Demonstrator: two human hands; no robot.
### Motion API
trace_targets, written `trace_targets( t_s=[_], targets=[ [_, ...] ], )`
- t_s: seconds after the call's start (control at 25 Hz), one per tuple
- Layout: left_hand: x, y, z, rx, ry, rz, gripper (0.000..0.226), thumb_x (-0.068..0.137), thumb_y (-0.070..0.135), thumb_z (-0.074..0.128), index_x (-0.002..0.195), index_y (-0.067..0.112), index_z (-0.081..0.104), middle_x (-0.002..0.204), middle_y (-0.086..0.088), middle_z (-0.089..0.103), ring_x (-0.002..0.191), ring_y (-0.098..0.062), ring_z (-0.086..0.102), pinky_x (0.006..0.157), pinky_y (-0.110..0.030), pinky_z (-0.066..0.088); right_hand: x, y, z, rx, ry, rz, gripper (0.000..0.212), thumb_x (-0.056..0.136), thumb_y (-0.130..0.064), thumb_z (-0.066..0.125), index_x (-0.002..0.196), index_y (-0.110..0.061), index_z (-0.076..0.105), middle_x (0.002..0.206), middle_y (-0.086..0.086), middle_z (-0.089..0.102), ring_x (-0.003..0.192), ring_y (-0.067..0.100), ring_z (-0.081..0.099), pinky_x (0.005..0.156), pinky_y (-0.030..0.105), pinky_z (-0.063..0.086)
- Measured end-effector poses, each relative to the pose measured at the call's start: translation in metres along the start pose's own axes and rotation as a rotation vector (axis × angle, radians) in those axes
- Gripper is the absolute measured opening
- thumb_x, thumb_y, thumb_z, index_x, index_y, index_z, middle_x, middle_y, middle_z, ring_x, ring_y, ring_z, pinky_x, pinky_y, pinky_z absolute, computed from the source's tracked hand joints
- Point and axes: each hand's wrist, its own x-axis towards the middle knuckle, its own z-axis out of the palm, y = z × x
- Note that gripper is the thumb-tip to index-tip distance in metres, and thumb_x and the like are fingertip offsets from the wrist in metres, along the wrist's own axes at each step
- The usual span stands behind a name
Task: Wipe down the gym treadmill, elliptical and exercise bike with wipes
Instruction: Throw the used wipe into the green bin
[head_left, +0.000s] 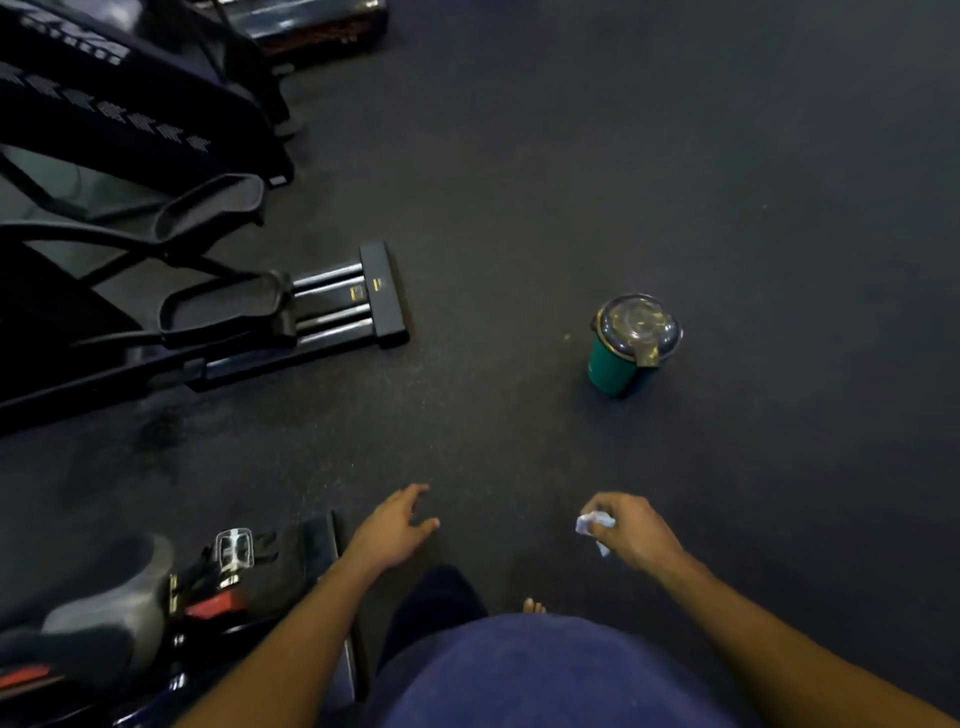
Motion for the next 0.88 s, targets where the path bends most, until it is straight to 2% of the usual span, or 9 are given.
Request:
trace_targets(
  t_s=[0.16,0.28,0.4,0.6,0.72,0.8,0.88],
  targets=[
    [0.095,0.012,-0.057,-0.066,0.006,-0.035,0.059,0.097,0.037,0.066,0.150,0.028,0.042,0.148,0.000,0.048,0.131,-0.018,0.053,0.105,-0.035,0.047,0.114,-0.049,-0.041,-0.022,-0.015,-0.012,0.012,0.089,-0.028,0.071,0.078,-0.032,0.071,0.070,-0.003,0.073,0.065,0.006,0.070,0.063,0.026,0.055],
    [0.177,0.010,-0.097,-0.068,-0.002,-0.040,0.058,0.096,0.039,0.067,0.148,0.027,0.044,0.147,-0.003,0.049,0.128,-0.019,0.055,0.104,-0.037,0.048,0.199,-0.078,-0.066,-0.054,-0.060,0.009,0.007,0.087,-0.032,0.072,0.080,-0.032,0.071,0.075,-0.001,0.074,0.070,0.008,0.070,0.069,0.035,0.059],
    [0.249,0.025,-0.157,-0.050,-0.016,-0.040,0.059,0.096,0.038,0.067,0.149,0.024,0.044,0.149,-0.005,0.048,0.130,-0.020,0.054,0.106,-0.034,0.046,0.270,-0.130,-0.108,-0.075,-0.072,0.003,0.009,0.086,-0.036,0.073,0.081,-0.029,0.070,0.069,0.000,0.072,0.063,0.011,0.069,0.066,0.034,0.056],
    [0.392,0.081,-0.265,0.091,-0.087,0.036,0.060,0.096,0.039,0.067,0.149,0.022,0.046,0.148,-0.006,0.049,0.132,-0.021,0.053,0.107,-0.032,0.044,0.383,-0.210,-0.195,0.104,0.098,-0.087,0.007,0.088,-0.029,0.073,0.081,-0.026,0.072,0.067,0.001,0.071,0.064,0.011,0.069,0.065,0.030,0.054],
    [0.491,0.135,-0.310,0.123,-0.108,0.106,0.057,0.095,0.038,0.069,0.145,0.022,0.049,0.142,-0.003,0.052,0.127,-0.021,0.056,0.104,-0.031,0.046,0.448,-0.204,-0.229,0.174,0.173,-0.014,0.006,0.089,-0.028,0.073,0.083,-0.028,0.073,0.072,-0.002,0.073,0.069,0.009,0.070,0.065,0.027,0.055],
    [0.550,0.171,-0.330,0.138,-0.137,0.130,0.059,0.093,0.038,0.071,0.144,0.019,0.051,0.141,-0.007,0.054,0.125,-0.022,0.058,0.105,-0.032,0.046,0.492,-0.186,-0.253,0.213,0.210,0.052,0.009,0.088,-0.026,0.074,0.080,-0.030,0.073,0.072,-0.001,0.074,0.070,0.012,0.070,0.067,0.029,0.056],
    [0.603,0.204,-0.345,0.201,-0.206,0.139,0.067,0.088,0.048,0.071,0.144,0.016,0.051,0.141,-0.010,0.055,0.125,-0.022,0.058,0.106,-0.032,0.045,0.538,-0.166,-0.283,0.269,0.288,0.137,0.013,0.086,-0.024,0.077,0.077,-0.031,0.072,0.071,-0.001,0.074,0.071,0.014,0.070,0.065,0.023,0.054]
  ],
)
